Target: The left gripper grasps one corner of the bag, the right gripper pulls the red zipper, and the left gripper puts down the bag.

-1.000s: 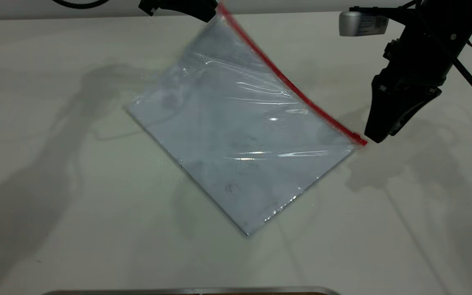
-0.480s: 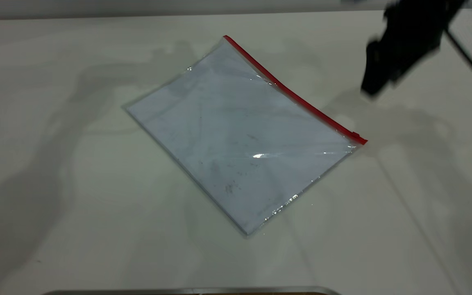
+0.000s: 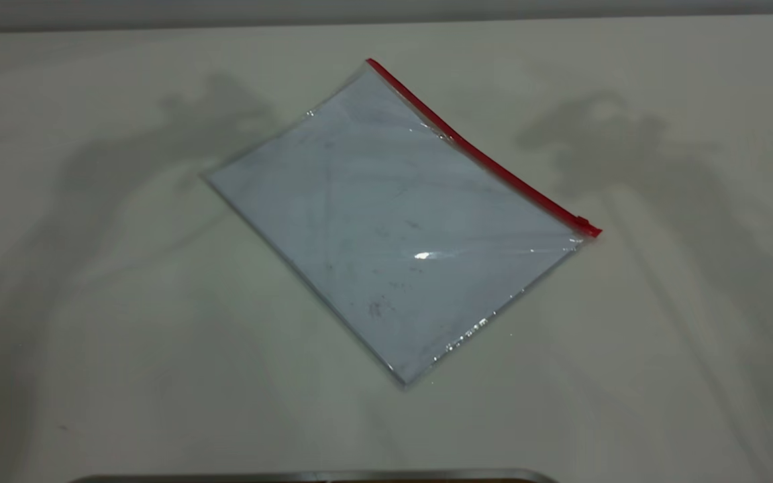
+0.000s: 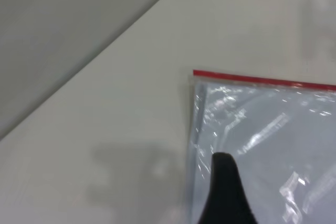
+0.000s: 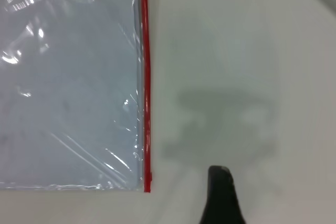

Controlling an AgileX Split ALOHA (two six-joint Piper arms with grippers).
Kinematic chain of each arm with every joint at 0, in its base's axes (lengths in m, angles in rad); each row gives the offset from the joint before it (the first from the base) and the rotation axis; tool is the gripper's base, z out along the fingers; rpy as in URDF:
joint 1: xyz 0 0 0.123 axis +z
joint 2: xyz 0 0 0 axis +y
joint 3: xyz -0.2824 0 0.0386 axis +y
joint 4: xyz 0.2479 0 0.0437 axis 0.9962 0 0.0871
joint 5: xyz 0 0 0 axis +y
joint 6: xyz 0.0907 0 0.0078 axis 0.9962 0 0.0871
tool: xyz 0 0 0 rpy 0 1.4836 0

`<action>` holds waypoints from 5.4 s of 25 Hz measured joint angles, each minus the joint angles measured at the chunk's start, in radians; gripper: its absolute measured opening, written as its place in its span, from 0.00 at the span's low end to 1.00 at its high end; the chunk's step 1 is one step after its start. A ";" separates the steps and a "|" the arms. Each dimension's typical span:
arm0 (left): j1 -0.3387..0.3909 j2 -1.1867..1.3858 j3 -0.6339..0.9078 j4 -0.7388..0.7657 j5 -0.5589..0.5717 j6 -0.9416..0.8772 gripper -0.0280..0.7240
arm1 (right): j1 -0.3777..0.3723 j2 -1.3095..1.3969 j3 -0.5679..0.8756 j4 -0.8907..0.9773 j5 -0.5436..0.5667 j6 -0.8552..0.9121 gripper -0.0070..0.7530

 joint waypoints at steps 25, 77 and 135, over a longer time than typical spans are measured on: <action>0.000 -0.789 0.592 0.463 0.003 -0.532 0.82 | 0.000 -0.889 0.552 0.074 0.051 0.296 0.78; 0.000 -1.692 1.763 0.246 -0.052 -0.415 0.81 | 0.000 -1.935 1.463 -0.057 -0.042 0.280 0.78; 0.198 -2.092 1.763 0.290 -0.027 -0.486 0.81 | -0.332 -1.935 1.463 -0.058 -0.043 0.285 0.78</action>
